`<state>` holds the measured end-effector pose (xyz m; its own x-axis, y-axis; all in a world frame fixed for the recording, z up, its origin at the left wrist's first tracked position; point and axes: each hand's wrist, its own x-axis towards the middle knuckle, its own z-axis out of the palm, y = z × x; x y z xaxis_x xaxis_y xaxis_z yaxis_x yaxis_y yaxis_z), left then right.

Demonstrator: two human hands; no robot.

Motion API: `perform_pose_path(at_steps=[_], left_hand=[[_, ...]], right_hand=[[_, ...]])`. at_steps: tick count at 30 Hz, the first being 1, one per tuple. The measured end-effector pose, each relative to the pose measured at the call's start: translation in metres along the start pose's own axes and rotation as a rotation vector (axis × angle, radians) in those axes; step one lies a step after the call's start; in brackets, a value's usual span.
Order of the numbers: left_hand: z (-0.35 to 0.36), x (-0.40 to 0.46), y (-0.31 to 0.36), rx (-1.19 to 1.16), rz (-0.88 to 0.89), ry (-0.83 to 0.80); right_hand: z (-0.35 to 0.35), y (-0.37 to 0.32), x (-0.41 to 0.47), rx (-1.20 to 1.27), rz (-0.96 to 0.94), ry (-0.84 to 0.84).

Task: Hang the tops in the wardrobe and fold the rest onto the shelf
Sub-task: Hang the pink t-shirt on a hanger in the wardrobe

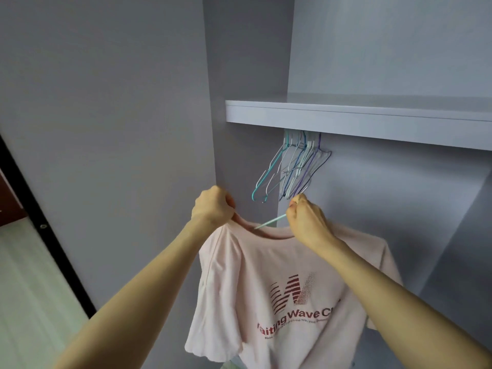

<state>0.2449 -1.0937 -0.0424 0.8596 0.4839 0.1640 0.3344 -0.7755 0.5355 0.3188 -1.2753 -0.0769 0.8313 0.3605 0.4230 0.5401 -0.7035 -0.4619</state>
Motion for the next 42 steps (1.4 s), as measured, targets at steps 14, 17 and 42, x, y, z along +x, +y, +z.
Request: perform_pose_path(at_steps=[14,17,42], left_hand=[[0.006,0.003,-0.014,-0.395,0.096,-0.337],[0.023,0.0,-0.036,-0.33,0.163,-0.108],[0.06,0.03,-0.041,-0.099,0.183,0.161]], right_hand=[[0.012,0.025,-0.001,0.235,0.213,-0.019],[0.017,0.036,-0.002,0.307,0.33,0.042],[-0.05,0.097,-0.008,0.078,0.267,0.231]])
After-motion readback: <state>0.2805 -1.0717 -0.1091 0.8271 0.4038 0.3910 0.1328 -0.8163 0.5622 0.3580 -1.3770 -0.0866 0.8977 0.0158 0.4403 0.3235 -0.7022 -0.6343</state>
